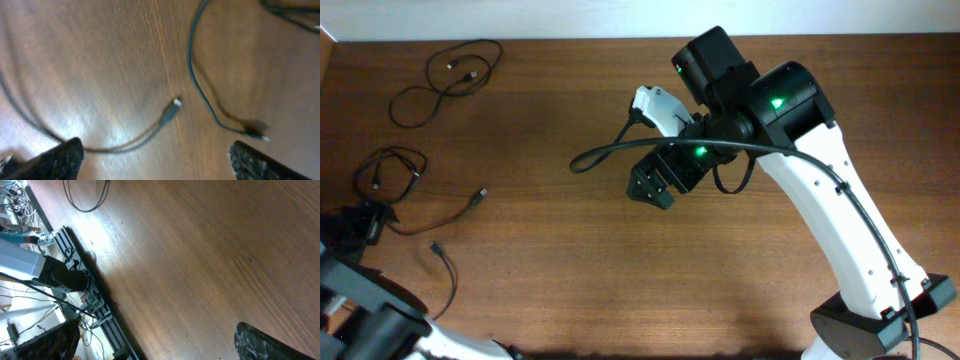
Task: Untangle cables
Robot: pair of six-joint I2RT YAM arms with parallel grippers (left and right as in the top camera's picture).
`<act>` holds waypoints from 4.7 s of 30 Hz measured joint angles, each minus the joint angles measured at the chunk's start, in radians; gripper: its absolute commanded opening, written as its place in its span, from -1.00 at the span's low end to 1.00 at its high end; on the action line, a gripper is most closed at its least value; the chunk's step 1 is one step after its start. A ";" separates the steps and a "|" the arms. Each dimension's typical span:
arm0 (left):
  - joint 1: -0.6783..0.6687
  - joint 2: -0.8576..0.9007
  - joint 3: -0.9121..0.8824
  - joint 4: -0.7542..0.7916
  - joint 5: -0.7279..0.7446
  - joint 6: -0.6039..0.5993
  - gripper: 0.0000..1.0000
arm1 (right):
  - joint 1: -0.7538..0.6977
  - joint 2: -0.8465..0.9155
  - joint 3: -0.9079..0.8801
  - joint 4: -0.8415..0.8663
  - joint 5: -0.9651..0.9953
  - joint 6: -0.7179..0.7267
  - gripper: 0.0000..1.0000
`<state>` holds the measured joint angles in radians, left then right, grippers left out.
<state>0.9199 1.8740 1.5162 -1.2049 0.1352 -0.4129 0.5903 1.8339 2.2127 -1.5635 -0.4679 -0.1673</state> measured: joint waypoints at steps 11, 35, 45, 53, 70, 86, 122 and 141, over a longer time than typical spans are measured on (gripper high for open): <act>0.168 -0.210 -0.467 0.245 -0.257 -0.229 0.98 | 0.000 0.000 0.000 -0.004 0.000 -0.002 0.97; 0.195 -0.226 -0.724 0.790 -0.260 -0.133 -0.53 | 0.000 0.000 0.000 0.022 0.000 -0.002 0.97; 0.198 -0.213 -0.756 0.953 0.201 -0.137 -0.62 | 0.000 0.000 0.000 0.023 0.000 -0.001 0.97; 0.195 -0.226 -0.745 0.982 0.286 -0.162 0.98 | 0.000 0.000 0.000 0.020 0.000 -0.001 0.97; -0.181 -0.334 -0.303 0.682 -0.196 0.083 0.99 | 0.000 0.000 0.000 0.024 0.000 -0.001 0.97; -0.109 0.035 -0.261 0.903 -0.214 0.155 0.75 | 0.000 0.000 0.000 0.017 0.000 -0.001 0.97; 0.032 -0.107 -0.261 0.880 -0.230 0.145 0.98 | 0.000 0.000 -0.001 0.016 0.000 0.011 0.97; -0.922 -0.571 -0.261 0.581 0.223 -0.010 0.98 | -0.420 -0.558 -0.012 -0.129 0.198 0.252 0.97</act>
<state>-0.0025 1.3029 1.2552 -0.6239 0.3584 -0.4225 0.1703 1.2758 2.2009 -1.6924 -0.2699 0.0849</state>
